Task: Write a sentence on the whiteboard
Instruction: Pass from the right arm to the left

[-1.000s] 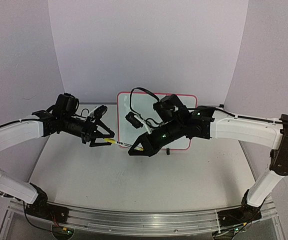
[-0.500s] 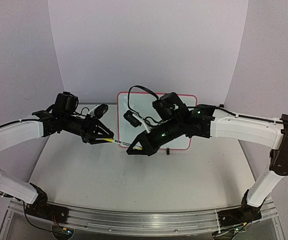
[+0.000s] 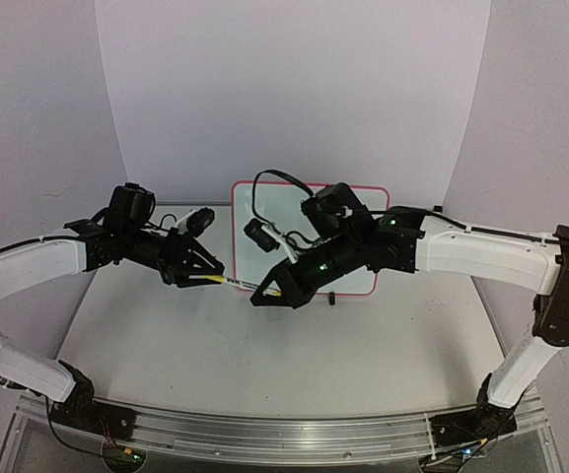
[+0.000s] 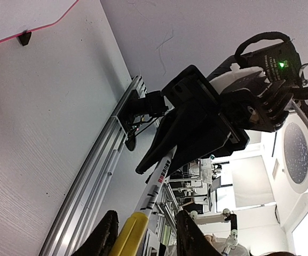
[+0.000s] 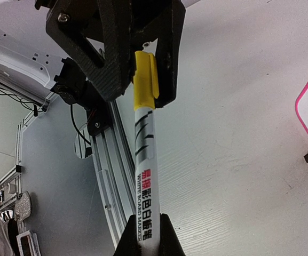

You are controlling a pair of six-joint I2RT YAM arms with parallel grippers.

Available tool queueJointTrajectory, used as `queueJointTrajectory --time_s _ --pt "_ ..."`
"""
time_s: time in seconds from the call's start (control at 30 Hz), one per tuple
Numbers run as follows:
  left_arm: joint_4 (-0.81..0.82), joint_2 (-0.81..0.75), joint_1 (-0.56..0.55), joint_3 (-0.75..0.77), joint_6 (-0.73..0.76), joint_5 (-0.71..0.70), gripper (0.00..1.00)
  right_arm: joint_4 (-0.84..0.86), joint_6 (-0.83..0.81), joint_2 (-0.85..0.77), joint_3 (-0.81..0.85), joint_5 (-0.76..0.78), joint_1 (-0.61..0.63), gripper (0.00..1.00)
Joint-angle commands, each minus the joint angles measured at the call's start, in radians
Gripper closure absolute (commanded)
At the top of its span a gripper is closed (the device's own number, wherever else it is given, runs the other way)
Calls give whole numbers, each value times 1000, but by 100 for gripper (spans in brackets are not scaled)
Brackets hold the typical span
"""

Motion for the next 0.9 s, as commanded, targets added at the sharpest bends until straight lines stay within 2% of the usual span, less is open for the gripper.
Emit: queueJointTrajectory --time_s 0.0,0.1,0.2,0.37,0.53,0.77,0.87 --pt "30 -24 -3 -4 19 29 58 2 -11 -44 -11 22 4 100" --pt "33 -26 -2 -6 20 28 50 2 -8 -45 -13 20 4 100" --pt "29 -24 -1 -9 22 25 49 2 -8 -49 -17 19 4 100" --pt "27 -23 -1 -12 26 25 65 2 -7 -56 -22 21 3 100" --pt "18 -28 -1 -17 30 30 70 2 -6 -67 -32 35 3 100" --pt "-16 -37 -1 -17 55 32 84 2 -3 -72 -36 51 3 100" --pt "-37 -45 -2 -13 70 30 96 2 2 -75 -37 58 3 100"
